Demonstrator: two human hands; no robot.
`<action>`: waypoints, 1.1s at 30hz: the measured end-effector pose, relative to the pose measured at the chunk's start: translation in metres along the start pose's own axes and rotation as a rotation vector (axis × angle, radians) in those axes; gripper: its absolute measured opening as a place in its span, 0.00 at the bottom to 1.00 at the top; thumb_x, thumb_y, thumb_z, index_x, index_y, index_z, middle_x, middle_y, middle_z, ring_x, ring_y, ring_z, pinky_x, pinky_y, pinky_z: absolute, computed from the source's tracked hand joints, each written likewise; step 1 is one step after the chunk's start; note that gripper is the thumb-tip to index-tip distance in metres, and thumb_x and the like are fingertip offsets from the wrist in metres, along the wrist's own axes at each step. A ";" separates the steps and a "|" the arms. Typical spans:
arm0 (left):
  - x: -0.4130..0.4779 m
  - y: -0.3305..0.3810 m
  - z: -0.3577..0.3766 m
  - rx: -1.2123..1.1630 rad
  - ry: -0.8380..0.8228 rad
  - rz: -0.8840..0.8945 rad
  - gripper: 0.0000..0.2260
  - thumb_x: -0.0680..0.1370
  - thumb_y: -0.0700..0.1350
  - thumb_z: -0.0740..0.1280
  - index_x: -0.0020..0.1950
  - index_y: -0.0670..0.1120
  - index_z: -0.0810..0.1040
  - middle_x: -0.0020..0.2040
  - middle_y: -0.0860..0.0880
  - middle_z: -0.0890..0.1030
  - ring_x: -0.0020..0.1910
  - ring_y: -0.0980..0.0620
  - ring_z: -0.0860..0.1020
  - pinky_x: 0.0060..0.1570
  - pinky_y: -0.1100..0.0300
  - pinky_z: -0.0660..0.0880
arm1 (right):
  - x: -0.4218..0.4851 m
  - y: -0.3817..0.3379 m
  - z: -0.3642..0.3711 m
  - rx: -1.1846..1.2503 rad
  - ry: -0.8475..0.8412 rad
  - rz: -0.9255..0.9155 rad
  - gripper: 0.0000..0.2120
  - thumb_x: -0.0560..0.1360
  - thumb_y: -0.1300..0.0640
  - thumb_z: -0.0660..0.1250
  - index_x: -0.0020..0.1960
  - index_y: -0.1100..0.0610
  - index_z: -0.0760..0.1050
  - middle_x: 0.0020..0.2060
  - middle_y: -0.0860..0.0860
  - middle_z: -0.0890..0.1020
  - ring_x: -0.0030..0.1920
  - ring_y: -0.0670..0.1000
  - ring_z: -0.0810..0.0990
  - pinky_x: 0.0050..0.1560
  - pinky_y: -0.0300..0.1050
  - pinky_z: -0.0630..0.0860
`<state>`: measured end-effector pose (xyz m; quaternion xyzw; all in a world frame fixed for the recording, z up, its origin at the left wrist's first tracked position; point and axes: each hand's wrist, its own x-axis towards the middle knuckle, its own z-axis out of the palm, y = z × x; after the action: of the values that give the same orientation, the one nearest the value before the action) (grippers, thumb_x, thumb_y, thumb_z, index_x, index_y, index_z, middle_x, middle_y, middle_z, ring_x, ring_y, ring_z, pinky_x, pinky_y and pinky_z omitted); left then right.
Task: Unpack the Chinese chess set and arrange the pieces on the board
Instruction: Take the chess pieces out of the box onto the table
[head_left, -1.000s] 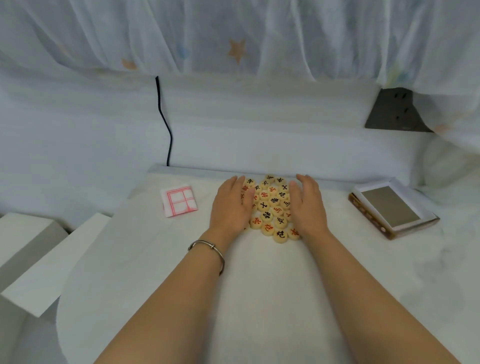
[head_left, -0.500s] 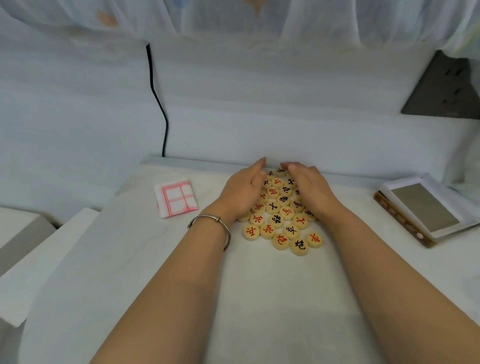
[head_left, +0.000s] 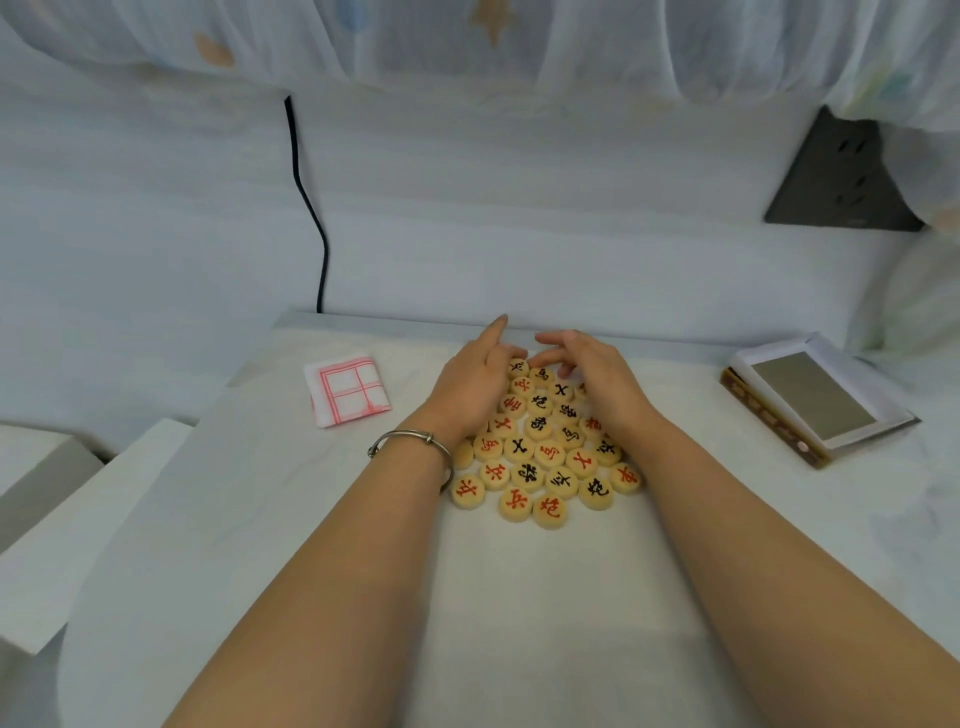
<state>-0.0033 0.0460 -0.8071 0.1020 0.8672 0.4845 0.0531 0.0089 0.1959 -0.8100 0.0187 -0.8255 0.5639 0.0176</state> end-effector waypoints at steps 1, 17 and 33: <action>-0.004 0.001 -0.001 -0.023 0.006 -0.009 0.20 0.82 0.46 0.47 0.73 0.49 0.64 0.70 0.52 0.70 0.68 0.53 0.67 0.68 0.58 0.63 | -0.004 -0.001 0.000 0.040 0.042 0.001 0.18 0.81 0.51 0.50 0.60 0.52 0.76 0.50 0.46 0.83 0.47 0.41 0.73 0.48 0.37 0.67; -0.042 0.017 -0.007 -0.192 0.032 -0.080 0.22 0.81 0.46 0.54 0.76 0.52 0.58 0.71 0.52 0.67 0.56 0.60 0.66 0.52 0.67 0.64 | -0.024 -0.003 -0.015 0.205 0.076 0.103 0.26 0.83 0.48 0.43 0.54 0.59 0.77 0.52 0.55 0.82 0.54 0.52 0.78 0.65 0.48 0.69; -0.102 0.005 -0.011 -0.267 0.187 -0.133 0.19 0.83 0.48 0.52 0.73 0.48 0.64 0.72 0.50 0.67 0.71 0.51 0.65 0.70 0.54 0.62 | -0.093 -0.002 -0.013 0.299 0.383 0.256 0.20 0.81 0.49 0.49 0.65 0.56 0.72 0.64 0.50 0.72 0.66 0.48 0.68 0.62 0.41 0.62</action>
<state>0.0945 0.0167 -0.7977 -0.0091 0.8013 0.5980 0.0174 0.1015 0.2080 -0.8083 -0.1904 -0.7102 0.6705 0.0987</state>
